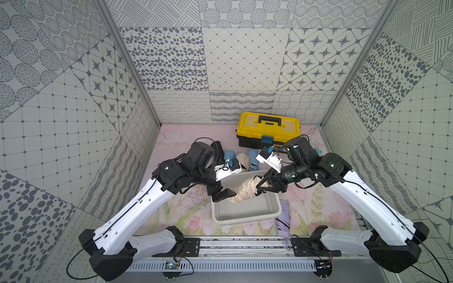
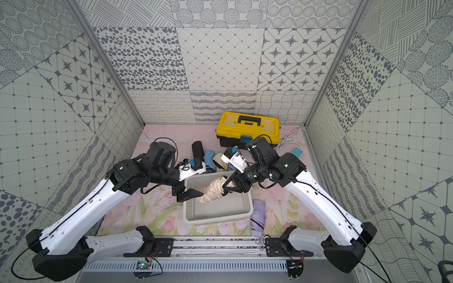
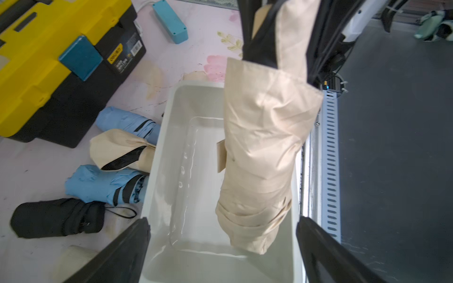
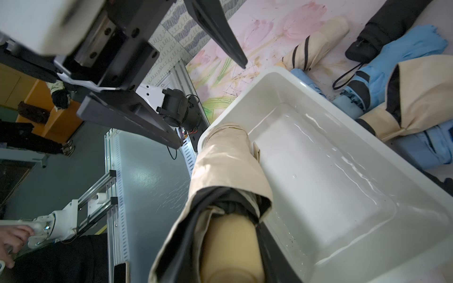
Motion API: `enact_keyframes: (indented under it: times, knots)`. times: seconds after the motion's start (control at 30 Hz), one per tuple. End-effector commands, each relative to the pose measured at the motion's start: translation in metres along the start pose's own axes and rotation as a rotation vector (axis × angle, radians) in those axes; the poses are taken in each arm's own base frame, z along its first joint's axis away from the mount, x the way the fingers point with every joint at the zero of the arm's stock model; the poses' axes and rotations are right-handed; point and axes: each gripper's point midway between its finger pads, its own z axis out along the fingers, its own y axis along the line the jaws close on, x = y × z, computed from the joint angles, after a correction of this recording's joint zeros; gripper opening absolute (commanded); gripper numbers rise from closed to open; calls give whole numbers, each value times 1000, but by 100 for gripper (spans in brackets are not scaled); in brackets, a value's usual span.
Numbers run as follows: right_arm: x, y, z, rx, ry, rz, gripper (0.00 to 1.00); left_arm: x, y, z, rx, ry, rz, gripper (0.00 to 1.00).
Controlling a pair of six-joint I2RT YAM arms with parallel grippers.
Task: Put the umbrella into the storage box
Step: Pick up the umbrella from the center of the board.
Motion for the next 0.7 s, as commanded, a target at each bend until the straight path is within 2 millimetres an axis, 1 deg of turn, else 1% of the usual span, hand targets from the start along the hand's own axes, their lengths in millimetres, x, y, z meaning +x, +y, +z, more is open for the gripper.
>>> enact_keyframes:
  times: [0.0, 0.13, 0.23, 0.4, 0.47, 0.53, 0.67]
  knots:
    - [-29, 31, -12, -101, -94, -161, 0, 2, -50, 2, 305, -61, -19, 99]
    - [-37, 42, -13, -150, -105, -199, 0, 6, -52, 8, 349, -82, -47, 99]
    - [-42, 44, -13, -159, -112, -214, 0, 6, -52, 9, 373, -107, -58, 93]
    - [-46, 44, -12, -163, -117, -224, 0, 13, -49, 15, 358, -112, -43, 72]
    - [-47, 44, -11, -164, -119, -225, 0, 16, -47, 17, 339, -111, -33, 65]
    - [-48, 43, -10, -164, -117, -222, 0, 17, -46, 17, 327, -118, -21, 62]
    - [-49, 41, -7, -165, -112, -211, 0, 10, -48, 14, 330, -160, 0, 54]
